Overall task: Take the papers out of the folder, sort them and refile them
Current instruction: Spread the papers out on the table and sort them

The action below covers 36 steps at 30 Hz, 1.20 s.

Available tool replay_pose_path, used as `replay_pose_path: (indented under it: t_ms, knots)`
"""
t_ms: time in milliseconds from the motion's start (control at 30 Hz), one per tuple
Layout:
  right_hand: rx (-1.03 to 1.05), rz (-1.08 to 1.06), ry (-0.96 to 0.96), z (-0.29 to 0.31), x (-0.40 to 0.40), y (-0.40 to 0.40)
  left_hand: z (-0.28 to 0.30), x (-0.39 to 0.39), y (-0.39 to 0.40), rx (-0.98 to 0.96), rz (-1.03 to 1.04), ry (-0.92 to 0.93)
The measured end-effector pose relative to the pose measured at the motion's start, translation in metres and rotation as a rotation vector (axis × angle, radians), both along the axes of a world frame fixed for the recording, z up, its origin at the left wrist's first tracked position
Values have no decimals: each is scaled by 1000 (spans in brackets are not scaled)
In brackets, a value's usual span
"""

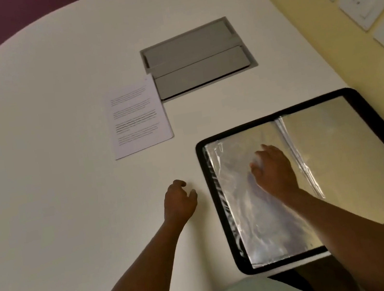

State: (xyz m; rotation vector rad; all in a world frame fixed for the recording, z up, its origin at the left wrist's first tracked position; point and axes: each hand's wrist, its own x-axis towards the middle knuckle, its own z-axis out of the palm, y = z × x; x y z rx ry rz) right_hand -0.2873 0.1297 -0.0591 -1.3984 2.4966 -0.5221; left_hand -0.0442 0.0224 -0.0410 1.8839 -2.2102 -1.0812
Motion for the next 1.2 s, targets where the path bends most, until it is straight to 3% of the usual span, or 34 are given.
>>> replay_pose_path:
  t_ms: [200,400,667,833,1000,1200]
  knots:
    - [-68,149,-93,5,62,-53,11,43,-48,-45,126,12]
    - [-197,161,-216,13,106,-120,8,74,-106,-82,276,71]
    - [6,-77,-520,17,125,-224,-1,79,-198,10,409,125]
    - [49,-204,-554,1,120,-269,-13,68,-239,93,520,188]
    - [123,-247,-548,-10,113,-303,-21,54,-263,81,623,50]
    - [261,-255,-443,-14,109,-327,-31,48,-288,163,728,28]
